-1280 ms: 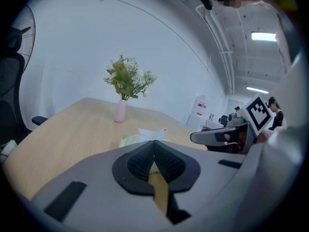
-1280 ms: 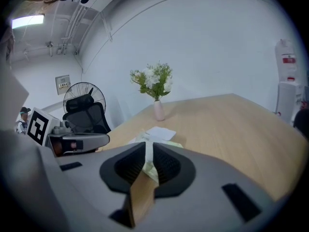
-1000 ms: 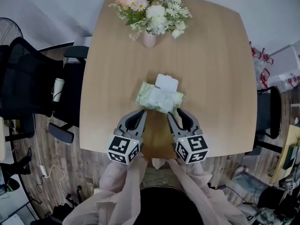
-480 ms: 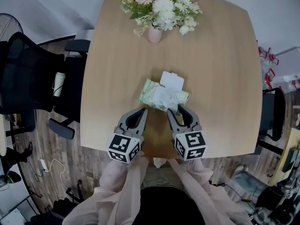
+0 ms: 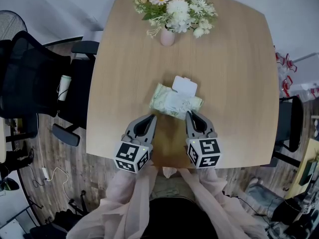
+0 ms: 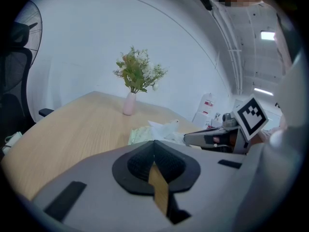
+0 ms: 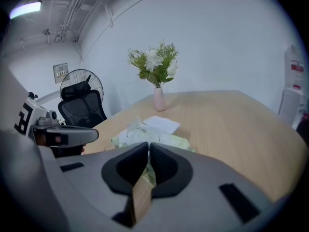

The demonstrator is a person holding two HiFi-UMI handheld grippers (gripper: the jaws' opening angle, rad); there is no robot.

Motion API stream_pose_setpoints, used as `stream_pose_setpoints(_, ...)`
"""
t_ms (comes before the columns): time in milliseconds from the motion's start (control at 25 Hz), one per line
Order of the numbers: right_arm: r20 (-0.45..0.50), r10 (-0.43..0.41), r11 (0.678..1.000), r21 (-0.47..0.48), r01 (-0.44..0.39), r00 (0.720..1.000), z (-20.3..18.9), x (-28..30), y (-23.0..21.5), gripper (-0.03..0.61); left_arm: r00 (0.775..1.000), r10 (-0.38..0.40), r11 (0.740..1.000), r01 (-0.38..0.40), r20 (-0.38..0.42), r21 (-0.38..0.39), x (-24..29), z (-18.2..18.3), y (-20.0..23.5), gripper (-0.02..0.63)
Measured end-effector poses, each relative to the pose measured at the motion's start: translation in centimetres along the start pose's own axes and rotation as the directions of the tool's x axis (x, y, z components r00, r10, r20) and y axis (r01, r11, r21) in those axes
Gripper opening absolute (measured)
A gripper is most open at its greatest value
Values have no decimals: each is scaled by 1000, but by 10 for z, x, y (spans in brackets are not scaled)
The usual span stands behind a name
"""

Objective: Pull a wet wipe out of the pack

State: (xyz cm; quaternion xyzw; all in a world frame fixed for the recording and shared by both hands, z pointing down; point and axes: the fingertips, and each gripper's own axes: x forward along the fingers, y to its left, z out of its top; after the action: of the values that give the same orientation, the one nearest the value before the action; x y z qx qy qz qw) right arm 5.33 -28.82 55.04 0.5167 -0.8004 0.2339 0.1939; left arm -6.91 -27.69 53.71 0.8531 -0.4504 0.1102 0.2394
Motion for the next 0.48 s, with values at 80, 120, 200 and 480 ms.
stream_pose_setpoints(80, 4, 2, 1000, -2, -2, 1000, 1, 0, 2, 20, 1000, 4, 1000, -4, 0, 0, -2, -1, 1, 11)
stream_pose_setpoints(120, 6, 5, 1000, -3, -5, 1000, 1, 0, 3, 18, 1000, 6, 1000, -6, 1, -1, -3, -1, 2, 11)
stream_pose_setpoints(200, 9, 9, 1000, -4, -9, 1000, 2, 0, 5, 16, 1000, 8, 1000, -8, 4, -2, -6, -1, 3, 11)
stream_pose_setpoints(480, 25, 17, 1000, -15, -17, 1000, 7, -4, 8, 14, 1000, 11, 1000, -11, 18, 10, -10, 4, 4, 11)
